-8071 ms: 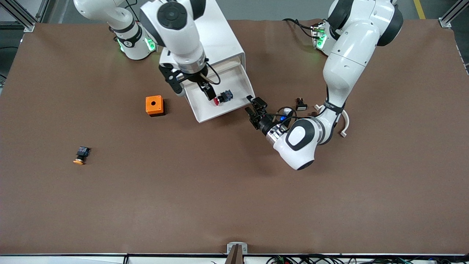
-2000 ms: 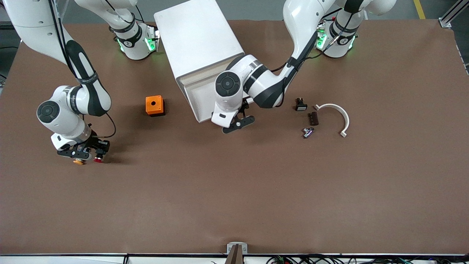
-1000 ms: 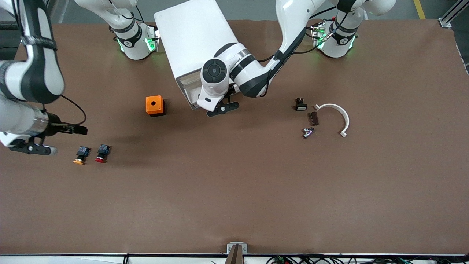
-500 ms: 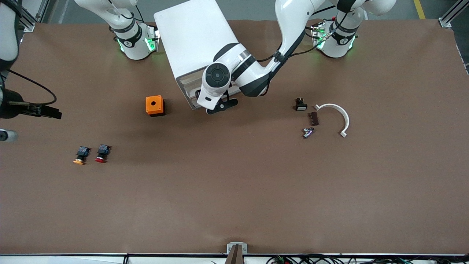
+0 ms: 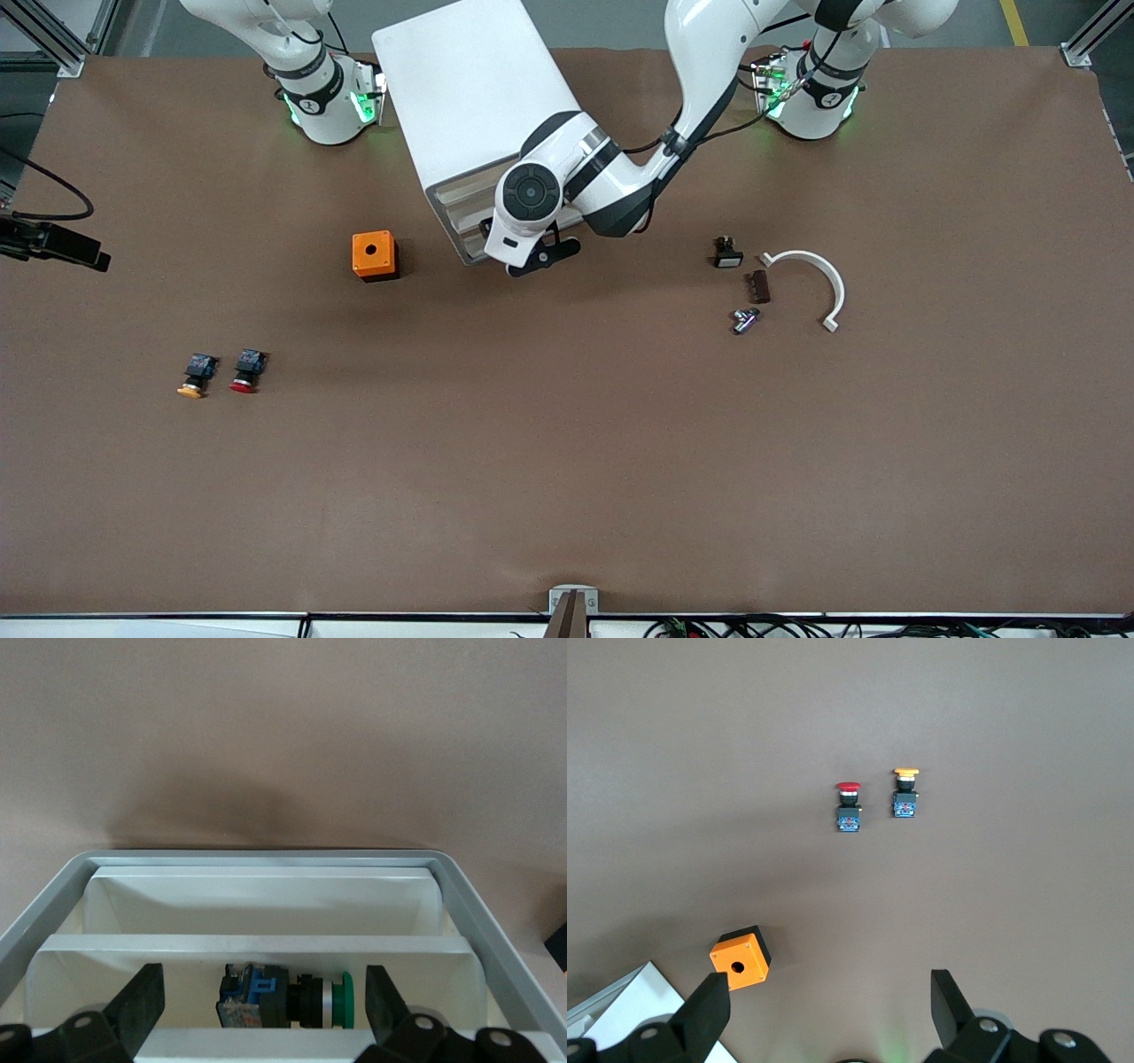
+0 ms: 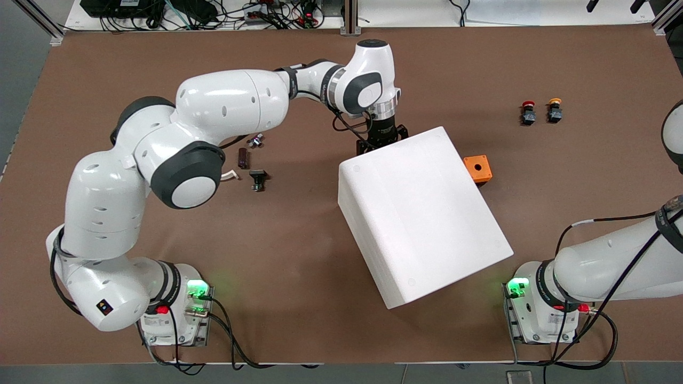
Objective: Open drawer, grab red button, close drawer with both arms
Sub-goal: 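Withdraw the right gripper while the left gripper presses the drawer shut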
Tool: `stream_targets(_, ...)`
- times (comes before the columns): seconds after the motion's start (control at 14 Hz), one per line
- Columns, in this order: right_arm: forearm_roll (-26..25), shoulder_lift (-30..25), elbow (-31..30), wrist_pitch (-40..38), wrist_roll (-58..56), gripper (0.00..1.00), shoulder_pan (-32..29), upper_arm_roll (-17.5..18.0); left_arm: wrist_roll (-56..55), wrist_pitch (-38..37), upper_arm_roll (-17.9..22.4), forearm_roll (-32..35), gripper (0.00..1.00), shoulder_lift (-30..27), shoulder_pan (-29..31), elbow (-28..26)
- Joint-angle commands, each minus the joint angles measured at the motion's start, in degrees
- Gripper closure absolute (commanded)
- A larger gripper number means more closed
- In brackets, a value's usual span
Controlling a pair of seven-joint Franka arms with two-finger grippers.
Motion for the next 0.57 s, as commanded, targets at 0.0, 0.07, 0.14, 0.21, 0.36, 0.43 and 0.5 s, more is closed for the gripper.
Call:
stream_targets(0.0,0.1,-0.4,0.2,-0.5,0.3,0.00,0.0,0.6,0.1,0.1,-0.4,-2.4,0.00,-0.4,0.4,-0.4)
stream_targets(0.07,0.1,-0.2,0.4,-0.5,0.2,0.00,0.0,0.7,0.1,0.2,-0.4,-2.8,0.00,-0.4,0.4,-0.4)
stream_targets(0.14,0.3,-0.2,1.2,-0.6,0.2,0.00,0.0,0.8,0.1,0.2,-0.4,-3.2,0.00,-0.5,0.4,-0.4)
stream_targets(0.21,0.4,-0.3,2.1,-0.9,0.2,0.00,0.0,0.7,0.1,0.2,-0.4,-4.1,0.00,-0.5,0.4,-0.4)
stream_targets(0.36,0.2,-0.2,4.7,-2.9,0.2,0.00,0.0,0.8,0.1,0.2,-0.4,-4.5,0.00,-0.5,0.3,-0.4)
stream_targets(0.43,0.2,-0.1,5.4,-2.9,0.2,0.00,0.0,0.7,0.1,0.2,-0.4,-4.5,0.00,-0.5,0.3,-0.4)
stream_targets(0.5,0.4,-0.3,5.4,-3.2,0.1,0.00,0.1,0.7,0.1,0.2,-0.4,-4.5,0.00,-0.5,0.3,-0.4)
